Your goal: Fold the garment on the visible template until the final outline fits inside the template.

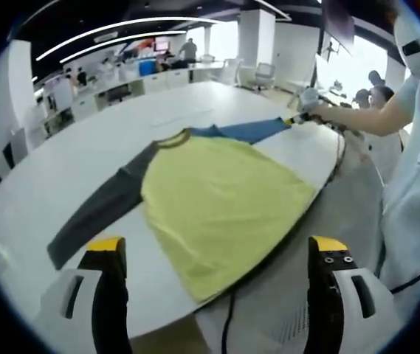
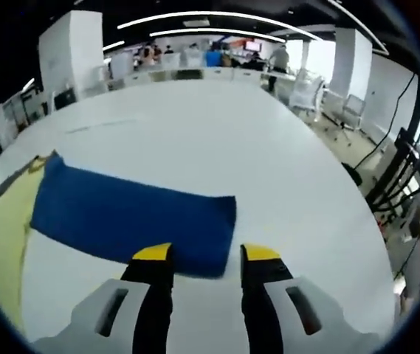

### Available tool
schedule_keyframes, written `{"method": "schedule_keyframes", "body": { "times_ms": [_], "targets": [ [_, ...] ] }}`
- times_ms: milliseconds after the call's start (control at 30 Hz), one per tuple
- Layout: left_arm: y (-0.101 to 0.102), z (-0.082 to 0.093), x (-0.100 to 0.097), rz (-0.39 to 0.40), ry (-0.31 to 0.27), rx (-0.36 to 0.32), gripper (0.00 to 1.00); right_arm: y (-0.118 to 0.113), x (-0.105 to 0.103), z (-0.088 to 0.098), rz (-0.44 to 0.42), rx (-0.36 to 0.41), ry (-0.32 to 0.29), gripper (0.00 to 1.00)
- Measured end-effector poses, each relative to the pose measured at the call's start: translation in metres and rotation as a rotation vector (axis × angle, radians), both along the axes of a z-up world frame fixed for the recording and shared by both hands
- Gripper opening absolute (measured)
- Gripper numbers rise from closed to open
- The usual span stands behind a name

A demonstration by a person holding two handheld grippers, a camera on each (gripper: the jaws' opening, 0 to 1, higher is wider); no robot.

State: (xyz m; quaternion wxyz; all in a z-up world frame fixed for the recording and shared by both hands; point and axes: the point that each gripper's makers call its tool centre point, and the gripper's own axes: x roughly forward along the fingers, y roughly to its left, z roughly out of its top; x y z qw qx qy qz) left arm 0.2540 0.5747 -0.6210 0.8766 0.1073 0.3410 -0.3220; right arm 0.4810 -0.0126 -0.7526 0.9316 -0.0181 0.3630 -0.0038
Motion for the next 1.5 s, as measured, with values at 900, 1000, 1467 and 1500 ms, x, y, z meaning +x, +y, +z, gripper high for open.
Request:
{"method": "schedule_keyframes", "body": {
  "times_ms": [900, 1000, 1467, 1500],
  "targets": [
    [-0.002, -0.002, 0.000, 0.009, 0.011, 0.004, 1.00, -0.003, -0.003, -0.007, -0.027, 0.015, 0.033, 0.18],
    [-0.001, -0.001, -0.001, 0.011, 0.010, 0.004, 0.99, -0.007, 0.000, -0.009, -0.027, 0.012, 0.029, 0.18],
    [0.003, 0.000, -0.002, 0.033, 0.004, -0.001, 1.00, 0.000, -0.002, -0.008, -0.022, 0.012, 0.029, 0.09],
    [0.003, 0.000, -0.003, 0.031, 0.004, 0.001, 1.00, 0.000, -0.002, -0.009, -0.018, 0.011, 0.029, 0.08]
  ]
}}
